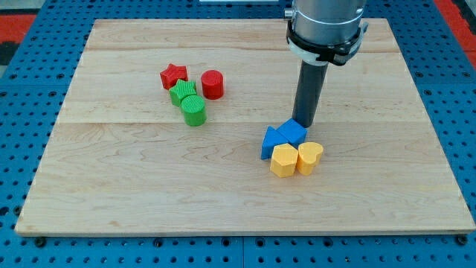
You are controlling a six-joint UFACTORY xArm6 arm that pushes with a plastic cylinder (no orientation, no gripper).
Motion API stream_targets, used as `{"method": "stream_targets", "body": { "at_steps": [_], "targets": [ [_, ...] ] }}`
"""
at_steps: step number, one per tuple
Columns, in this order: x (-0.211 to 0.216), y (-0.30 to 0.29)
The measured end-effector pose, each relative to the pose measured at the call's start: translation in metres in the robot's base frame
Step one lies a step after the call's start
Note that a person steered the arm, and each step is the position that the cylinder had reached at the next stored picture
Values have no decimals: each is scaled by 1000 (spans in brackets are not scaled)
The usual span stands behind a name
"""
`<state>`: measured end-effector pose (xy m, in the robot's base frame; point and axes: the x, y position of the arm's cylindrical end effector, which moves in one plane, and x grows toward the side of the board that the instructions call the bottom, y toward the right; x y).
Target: Make a horizontal line out of yellow blocks and blue blocks
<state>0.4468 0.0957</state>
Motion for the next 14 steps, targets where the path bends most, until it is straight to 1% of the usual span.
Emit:
{"method": "stream_targets", "body": {
  "at_steps": [1, 2, 3, 4, 5, 6, 7, 8, 9, 10, 11, 13, 14],
  "targets": [
    [0, 0],
    [-13, 3],
    [-62, 54],
    [-37, 60],
    [20, 111],
    [77, 99],
    [105, 33],
    [117, -13],
    [87, -14],
    [87, -13],
    [73, -5],
    [55, -16],
    [91, -25]
  ]
}}
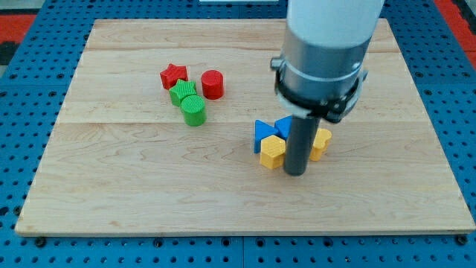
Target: Make a horizontal line out of yellow blocks and blue blocks
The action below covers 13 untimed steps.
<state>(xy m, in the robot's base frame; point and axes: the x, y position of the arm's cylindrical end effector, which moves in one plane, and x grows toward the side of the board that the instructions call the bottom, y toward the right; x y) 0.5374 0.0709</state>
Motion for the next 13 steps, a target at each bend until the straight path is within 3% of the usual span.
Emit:
{"method": "stream_targets", "body": {
  "at_steps": [3, 4, 7, 8, 9, 11, 12, 13],
  "targets": [
    [-22, -97],
    [-47, -97],
    [-36, -84],
    [-19, -70],
    [-40, -67],
    [-40, -26],
    [-7, -13],
    [-5, 69]
  ]
}}
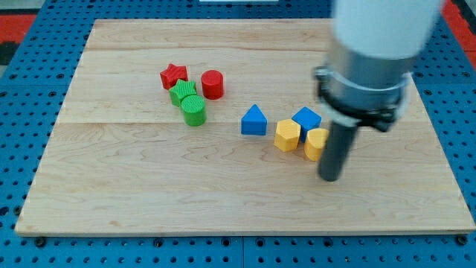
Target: Make a horizontal line out of yellow blocks and blue blocks
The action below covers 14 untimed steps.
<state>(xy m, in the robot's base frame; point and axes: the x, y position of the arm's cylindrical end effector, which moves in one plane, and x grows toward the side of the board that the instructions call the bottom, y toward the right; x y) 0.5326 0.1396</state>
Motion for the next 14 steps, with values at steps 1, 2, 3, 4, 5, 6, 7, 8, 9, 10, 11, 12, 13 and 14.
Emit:
{"method": "stream_targets", "body": {
  "at_steps": [1, 2, 3, 4, 5, 6, 7, 8, 9, 10, 11, 12, 13, 14],
  "targets": [
    [-27, -5],
    [-27, -68],
    [-29, -102],
    [-57, -83],
    [-57, -66],
    [-59, -59],
    [-44, -56],
    [-49, -1],
    [-110, 46],
    [-130, 25],
    [-159, -3],
    [-123, -40],
    [-119, -24],
    [-112, 2]
  ]
}}
